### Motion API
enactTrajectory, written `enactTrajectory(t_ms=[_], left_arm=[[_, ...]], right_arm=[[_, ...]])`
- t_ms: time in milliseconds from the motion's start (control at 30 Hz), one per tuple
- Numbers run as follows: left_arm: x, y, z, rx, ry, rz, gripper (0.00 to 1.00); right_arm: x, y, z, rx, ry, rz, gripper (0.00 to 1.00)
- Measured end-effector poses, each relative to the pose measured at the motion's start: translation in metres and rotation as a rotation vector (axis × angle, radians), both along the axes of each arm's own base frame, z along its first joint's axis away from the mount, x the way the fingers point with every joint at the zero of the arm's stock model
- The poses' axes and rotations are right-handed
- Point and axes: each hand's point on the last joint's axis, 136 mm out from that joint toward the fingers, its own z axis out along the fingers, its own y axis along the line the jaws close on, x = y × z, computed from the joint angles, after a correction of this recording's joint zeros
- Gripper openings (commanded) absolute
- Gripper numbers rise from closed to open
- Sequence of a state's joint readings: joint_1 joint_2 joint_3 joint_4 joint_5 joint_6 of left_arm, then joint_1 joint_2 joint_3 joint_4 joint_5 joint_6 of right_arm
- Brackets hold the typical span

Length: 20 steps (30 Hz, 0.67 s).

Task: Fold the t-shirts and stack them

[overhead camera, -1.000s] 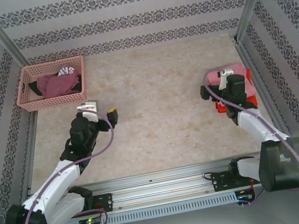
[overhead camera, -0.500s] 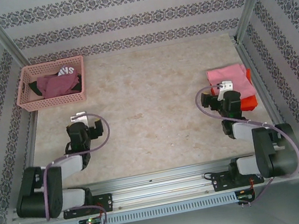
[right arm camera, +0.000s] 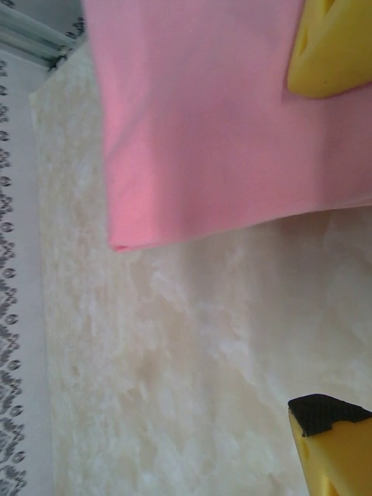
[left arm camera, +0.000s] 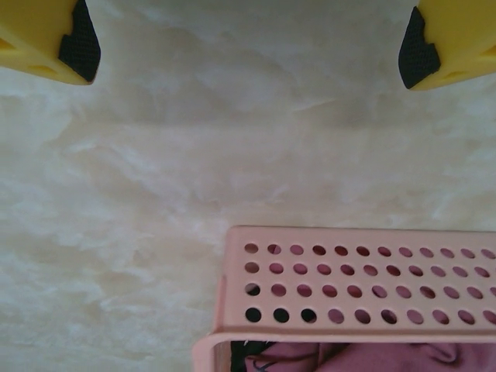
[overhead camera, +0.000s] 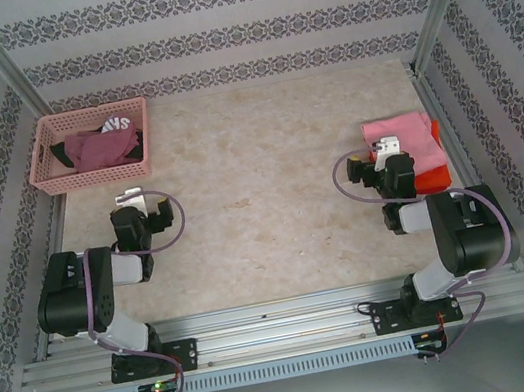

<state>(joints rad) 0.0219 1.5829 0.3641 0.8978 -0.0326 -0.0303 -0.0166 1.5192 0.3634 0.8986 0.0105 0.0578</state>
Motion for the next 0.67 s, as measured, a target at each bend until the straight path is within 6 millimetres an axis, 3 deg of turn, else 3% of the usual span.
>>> enactTrajectory(t_ms=[667], left_arm=[[0.0038, -0.0060, 0.0065, -0.011, -0.028, -0.032, 1.00]], right_arm=[[0.0023, 0.0007, 0.0025, -0.009, -0.004, 0.005, 0.98]])
